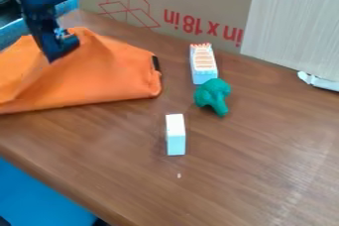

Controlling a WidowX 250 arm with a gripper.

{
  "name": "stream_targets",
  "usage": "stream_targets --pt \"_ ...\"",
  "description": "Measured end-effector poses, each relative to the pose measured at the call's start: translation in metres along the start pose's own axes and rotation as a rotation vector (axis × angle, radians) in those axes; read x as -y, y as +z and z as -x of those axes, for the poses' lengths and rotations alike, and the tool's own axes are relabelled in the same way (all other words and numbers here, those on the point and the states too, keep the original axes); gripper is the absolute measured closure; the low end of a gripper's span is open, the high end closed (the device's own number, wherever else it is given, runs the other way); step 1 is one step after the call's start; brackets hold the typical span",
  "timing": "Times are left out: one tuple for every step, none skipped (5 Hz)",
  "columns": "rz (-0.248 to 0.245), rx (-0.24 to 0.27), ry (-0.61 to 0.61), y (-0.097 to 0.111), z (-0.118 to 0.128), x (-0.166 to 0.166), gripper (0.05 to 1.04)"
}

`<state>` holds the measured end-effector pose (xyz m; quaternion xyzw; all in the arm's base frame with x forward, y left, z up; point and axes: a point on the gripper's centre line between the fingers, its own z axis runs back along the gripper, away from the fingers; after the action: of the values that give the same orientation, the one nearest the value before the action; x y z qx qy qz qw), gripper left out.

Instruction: Fold the cloth from bottom right to top left

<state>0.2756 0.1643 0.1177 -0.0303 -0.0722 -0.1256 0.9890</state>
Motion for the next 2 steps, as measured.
stream_targets --pt "-0.007 0.001 0.037 0.009 -0.004 -0.016 1.029" --pt "-0.003 -0.045 0.070 0.010 -0.010 -0.034 1.029"
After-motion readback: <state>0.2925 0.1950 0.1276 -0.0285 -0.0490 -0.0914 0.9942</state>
